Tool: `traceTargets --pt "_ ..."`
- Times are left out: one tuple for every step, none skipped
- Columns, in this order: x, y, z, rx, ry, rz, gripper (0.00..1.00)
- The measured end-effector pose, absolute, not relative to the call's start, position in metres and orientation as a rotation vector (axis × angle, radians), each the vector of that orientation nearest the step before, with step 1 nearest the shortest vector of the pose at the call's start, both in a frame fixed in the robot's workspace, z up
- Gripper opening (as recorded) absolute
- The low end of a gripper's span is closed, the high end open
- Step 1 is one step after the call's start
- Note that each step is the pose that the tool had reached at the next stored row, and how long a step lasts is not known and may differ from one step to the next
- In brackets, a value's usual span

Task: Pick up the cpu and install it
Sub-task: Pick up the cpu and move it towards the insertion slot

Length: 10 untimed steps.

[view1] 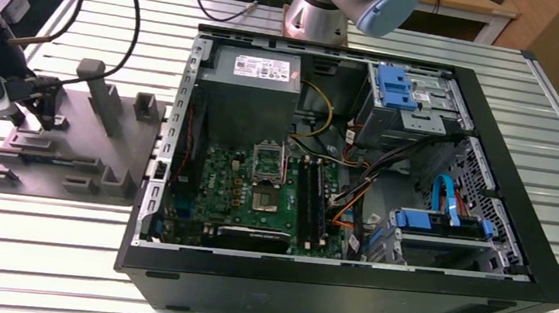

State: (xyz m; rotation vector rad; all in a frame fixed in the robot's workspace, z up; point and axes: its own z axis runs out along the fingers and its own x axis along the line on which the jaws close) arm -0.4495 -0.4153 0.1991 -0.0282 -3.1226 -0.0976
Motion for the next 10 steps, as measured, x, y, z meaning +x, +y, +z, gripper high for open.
traceTargets --pt "-0.4495 -0.4153 0.1993 -0.028 -3.123 -0.098 0.47" --pt "-0.4495 -0.4153 0.1995 -0.028 -3.123 -0.098 0.47" --pt "-0.4495 -0.4154 0.2009 -0.028 -3.123 -0.098 0.47" --pt "-0.4495 -0.4153 0.2028 -0.028 -3.123 -0.098 0.47" --pt "-0.4495 -0.4154 0.2029 -0.028 -3.123 -0.098 0.47" --pt "-0.4495 -0.4153 0.203 -0.028 -3.123 -0.098 0.47" --pt "-0.4495 -0.4154 0.2032 -0.028 -3.123 -0.098 0.47" --pt "-0.4495 -0.4154 0.2035 -0.028 -3.123 -0.098 0.47" --pt "-0.4495 -0.4153 0.2036 -0.028 -3.123 -0.098 0.47" --pt "-0.4495 -0.4153 0.2038 -0.028 -3.123 -0.098 0.47"
